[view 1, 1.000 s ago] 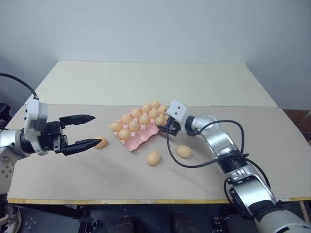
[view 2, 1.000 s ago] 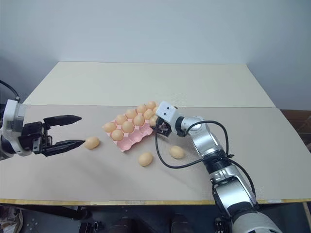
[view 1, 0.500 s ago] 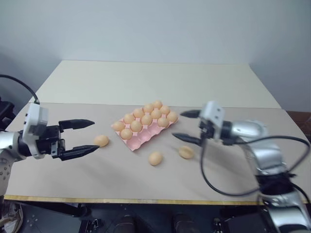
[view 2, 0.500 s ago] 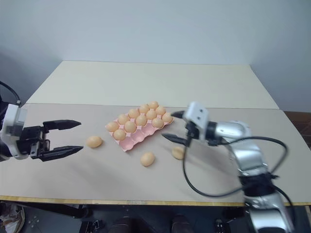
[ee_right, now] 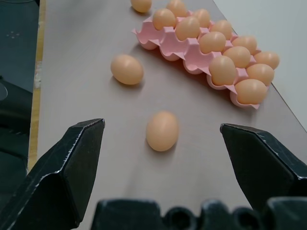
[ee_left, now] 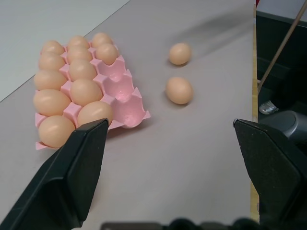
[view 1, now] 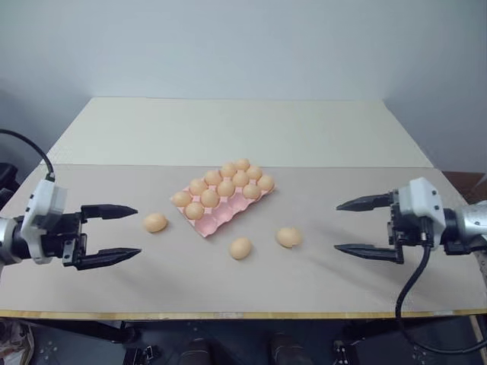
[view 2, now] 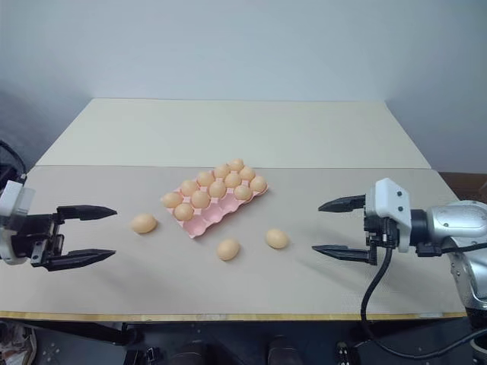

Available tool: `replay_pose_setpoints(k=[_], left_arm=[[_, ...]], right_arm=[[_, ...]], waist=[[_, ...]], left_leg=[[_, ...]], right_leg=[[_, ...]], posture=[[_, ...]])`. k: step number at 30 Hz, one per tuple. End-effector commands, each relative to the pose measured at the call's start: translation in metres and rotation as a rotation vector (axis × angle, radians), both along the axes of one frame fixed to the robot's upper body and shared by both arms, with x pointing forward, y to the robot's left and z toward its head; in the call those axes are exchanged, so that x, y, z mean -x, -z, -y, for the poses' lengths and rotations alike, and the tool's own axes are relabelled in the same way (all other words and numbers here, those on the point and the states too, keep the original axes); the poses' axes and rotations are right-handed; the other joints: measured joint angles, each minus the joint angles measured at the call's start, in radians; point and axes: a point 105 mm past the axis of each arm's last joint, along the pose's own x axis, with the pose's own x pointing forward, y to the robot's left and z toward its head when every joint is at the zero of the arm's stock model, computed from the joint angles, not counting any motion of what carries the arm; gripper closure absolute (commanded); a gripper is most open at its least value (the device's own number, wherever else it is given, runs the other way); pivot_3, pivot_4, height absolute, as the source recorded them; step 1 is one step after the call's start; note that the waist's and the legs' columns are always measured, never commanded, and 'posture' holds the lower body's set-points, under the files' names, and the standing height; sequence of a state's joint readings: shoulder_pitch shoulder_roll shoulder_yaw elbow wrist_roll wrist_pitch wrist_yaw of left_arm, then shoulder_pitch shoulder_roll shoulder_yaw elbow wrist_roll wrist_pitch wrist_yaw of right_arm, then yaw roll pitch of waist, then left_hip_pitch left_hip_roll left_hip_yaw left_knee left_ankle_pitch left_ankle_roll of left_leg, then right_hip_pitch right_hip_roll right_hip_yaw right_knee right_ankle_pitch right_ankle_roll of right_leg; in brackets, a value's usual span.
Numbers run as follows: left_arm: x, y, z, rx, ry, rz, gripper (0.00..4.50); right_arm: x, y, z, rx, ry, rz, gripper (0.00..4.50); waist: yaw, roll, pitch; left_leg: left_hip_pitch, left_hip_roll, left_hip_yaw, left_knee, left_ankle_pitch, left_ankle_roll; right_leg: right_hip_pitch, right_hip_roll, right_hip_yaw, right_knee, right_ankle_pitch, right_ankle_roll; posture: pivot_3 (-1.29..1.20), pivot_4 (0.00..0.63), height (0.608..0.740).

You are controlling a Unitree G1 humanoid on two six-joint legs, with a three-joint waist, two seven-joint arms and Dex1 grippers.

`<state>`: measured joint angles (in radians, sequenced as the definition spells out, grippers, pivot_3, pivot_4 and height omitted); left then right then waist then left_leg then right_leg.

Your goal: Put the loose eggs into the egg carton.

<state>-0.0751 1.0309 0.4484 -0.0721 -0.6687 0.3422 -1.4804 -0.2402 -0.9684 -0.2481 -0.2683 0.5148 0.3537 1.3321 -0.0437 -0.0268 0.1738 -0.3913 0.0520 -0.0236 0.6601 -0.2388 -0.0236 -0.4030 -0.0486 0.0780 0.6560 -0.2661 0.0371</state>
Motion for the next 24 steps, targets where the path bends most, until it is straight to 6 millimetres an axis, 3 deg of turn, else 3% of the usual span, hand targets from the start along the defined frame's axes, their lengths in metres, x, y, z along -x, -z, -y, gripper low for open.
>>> replay_pose_setpoints(k=[1, 8, 17, 24], left_arm=[[0.003, -0.01, -0.001, -0.018, -0.003, 0.048, 0.0], [0.002, -0.01, 0.001, -0.016, -0.001, 0.05, 0.0], [0.001, -0.009, 0.013, -0.023, 0.059, 0.044, 0.0], [0.0, -0.006, 0.018, -0.028, 0.084, 0.038, 0.0]], right_arm=[[0.005, -0.011, 0.0, 0.006, -0.021, 0.049, 0.02], [-0.003, 0.005, -0.014, 0.052, -0.016, 0.048, 0.02], [-0.042, 0.053, -0.059, 0.147, 0.088, 0.057, 0.02], [-0.062, 0.074, -0.072, 0.206, 0.177, 0.034, 0.02]], waist=[[0.001, 0.0, 0.0], [0.0, 0.0, 0.0], [0.0, 0.0, 0.0], [0.003, 0.0, 0.0]], left_leg=[[0.0, 0.0, 0.0, 0.0, 0.0, 0.0], [0.0, 0.0, 0.0, 0.0, 0.0, 0.0], [0.0, 0.0, 0.0, 0.0, 0.0, 0.0], [-0.001, 0.0, 0.0, 0.0, 0.0, 0.0]], right_leg=[[0.0, 0.0, 0.0, 0.0, 0.0, 0.0], [0.0, 0.0, 0.0, 0.001, 0.0, 0.0], [-0.001, 0.001, 0.001, 0.001, 0.0, 0.0], [-0.002, 0.001, 0.001, 0.001, 0.0, 0.0]], posture=[[0.0, 0.15, 0.74], [0.0, 0.15, 0.74], [0.0, 0.15, 0.74], [0.0, 0.15, 0.74]])
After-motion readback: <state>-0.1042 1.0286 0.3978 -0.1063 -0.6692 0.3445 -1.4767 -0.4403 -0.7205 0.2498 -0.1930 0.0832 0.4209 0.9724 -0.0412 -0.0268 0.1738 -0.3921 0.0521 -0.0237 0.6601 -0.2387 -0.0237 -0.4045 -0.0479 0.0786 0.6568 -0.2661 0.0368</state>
